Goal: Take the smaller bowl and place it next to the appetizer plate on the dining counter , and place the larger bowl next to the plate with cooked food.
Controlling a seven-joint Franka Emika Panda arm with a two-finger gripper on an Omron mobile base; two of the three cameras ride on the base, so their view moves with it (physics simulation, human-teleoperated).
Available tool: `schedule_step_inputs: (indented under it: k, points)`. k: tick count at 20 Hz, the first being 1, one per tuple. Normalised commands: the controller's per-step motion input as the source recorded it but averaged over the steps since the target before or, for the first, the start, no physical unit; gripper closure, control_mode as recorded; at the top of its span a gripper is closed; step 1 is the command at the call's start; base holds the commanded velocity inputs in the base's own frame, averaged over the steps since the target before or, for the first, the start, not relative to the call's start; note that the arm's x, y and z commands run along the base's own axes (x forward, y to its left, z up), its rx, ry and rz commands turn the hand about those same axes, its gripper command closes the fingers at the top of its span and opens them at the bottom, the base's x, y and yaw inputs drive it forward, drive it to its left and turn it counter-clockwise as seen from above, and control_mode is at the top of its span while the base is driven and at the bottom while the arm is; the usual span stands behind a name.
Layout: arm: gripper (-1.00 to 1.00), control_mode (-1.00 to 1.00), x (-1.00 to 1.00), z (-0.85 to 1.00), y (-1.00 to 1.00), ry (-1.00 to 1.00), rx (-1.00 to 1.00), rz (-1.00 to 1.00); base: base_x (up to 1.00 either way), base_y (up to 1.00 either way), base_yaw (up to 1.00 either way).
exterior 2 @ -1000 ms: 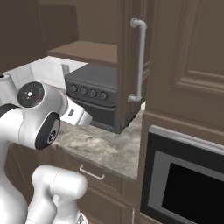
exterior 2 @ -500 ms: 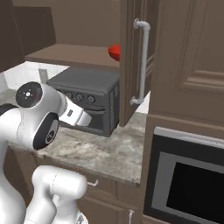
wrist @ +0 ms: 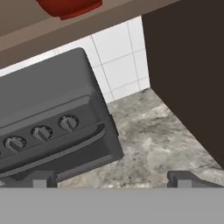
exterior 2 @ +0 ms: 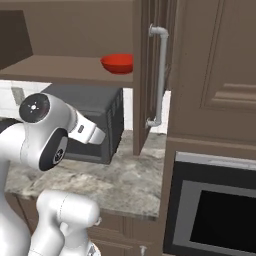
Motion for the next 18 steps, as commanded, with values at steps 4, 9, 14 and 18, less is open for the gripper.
schedule_step_inputs:
  k: [4, 9, 14, 18]
  points:
    - [-1.00, 1.00, 0.00, 0.00, 0.00, 0.00, 0.00, 0.00, 0.66, 0.33, -0.25]
    - [-1.00, -1.00, 0.18, 0.00, 0.01, 0.01, 0.00, -0.01, 0.08, 0.00, -0.01]
    - [-1.00, -1.00, 0.00, 0.22, 0.07, -0.10, 0.00, 0.00, 0.00, 0.00, 0.00]
    - [-1.00, -1.00, 0.11, 0.47, 0.18, -0.06, 0.00, -0.04, 0.00, 0.00, 0.00]
